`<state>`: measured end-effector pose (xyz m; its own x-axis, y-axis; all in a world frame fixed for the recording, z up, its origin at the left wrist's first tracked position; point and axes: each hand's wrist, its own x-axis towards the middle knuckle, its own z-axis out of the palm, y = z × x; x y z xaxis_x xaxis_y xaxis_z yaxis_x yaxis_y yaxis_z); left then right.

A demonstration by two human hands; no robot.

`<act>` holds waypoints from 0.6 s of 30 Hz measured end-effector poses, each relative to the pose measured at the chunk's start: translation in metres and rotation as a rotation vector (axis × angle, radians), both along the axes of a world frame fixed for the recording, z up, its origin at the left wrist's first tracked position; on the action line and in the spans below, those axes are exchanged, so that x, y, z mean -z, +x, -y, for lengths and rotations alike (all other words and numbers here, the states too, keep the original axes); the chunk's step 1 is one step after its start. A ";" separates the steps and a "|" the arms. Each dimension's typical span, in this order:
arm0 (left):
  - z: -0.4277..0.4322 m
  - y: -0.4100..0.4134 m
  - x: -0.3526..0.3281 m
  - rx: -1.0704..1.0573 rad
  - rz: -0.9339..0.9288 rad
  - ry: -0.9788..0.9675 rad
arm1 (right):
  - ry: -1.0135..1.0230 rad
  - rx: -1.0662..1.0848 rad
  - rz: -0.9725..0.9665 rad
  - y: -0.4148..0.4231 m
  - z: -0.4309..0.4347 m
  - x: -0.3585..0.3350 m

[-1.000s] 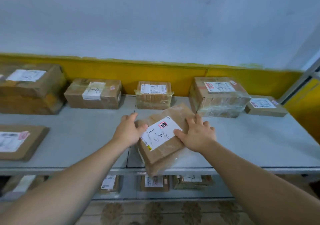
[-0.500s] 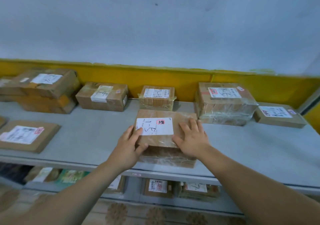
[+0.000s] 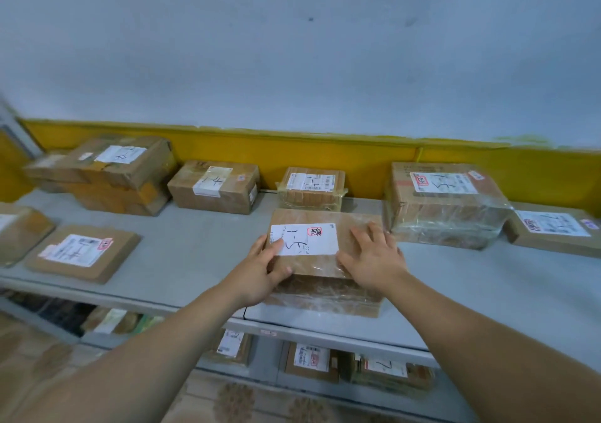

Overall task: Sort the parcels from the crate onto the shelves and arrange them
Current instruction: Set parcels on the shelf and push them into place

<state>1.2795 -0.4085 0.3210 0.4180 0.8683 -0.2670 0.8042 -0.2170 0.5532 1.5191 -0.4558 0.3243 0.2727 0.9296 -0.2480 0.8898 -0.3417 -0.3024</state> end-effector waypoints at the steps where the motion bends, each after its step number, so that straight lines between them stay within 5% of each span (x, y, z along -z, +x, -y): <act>1: -0.001 -0.002 -0.006 0.006 -0.021 -0.008 | -0.022 -0.003 0.018 0.000 0.000 -0.003; 10: 0.021 -0.057 -0.093 -0.017 -0.118 0.110 | 0.105 -0.139 0.125 -0.050 -0.018 -0.092; 18: 0.071 -0.220 -0.146 -0.143 -0.148 0.254 | 0.263 -0.423 0.119 -0.240 -0.031 -0.160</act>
<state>1.0594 -0.4798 0.4670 0.2601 0.9620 -0.0829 0.9040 -0.2125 0.3710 1.2795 -0.4245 0.4847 -0.1289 0.9915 0.0185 0.9673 0.1298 -0.2177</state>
